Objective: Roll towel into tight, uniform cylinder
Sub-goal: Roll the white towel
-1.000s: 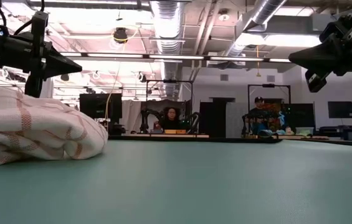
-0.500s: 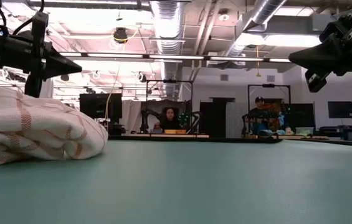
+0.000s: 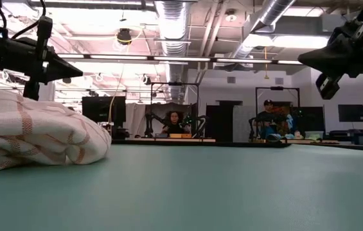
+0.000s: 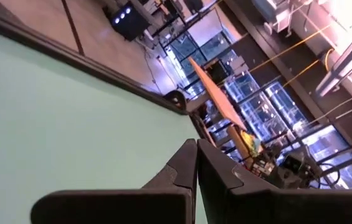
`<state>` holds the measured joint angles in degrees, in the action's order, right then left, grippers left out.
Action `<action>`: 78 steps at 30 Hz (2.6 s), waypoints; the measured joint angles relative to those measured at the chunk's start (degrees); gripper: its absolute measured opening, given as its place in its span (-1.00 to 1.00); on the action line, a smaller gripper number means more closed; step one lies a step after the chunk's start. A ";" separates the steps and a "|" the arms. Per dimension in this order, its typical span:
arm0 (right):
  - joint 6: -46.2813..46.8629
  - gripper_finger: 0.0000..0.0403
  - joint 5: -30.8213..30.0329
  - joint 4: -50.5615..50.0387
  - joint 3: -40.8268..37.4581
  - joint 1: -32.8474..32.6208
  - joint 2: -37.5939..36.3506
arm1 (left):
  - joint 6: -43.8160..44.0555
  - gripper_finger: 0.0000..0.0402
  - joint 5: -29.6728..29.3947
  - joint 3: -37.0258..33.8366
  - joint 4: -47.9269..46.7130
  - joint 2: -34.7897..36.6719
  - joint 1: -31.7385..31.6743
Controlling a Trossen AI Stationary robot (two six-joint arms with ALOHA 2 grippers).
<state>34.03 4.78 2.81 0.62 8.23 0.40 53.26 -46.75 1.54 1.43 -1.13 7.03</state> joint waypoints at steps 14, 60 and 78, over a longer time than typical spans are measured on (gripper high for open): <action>1.67 -0.74 -1.68 0.02 0.00 0.04 0.00 | -11.60 -0.69 24.17 10.60 23.58 -11.64 1.34; 3.51 -0.49 -1.92 -0.63 0.00 0.02 0.00 | 1.74 -0.26 41.29 27.04 -51.20 -54.80 16.28; 5.16 -0.49 -1.88 -0.63 0.00 0.02 0.00 | 3.51 -0.29 40.99 20.04 -47.10 -54.73 18.43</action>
<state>39.19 2.90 2.17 0.62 8.25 0.40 56.77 -5.76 21.58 -45.67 -55.86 25.45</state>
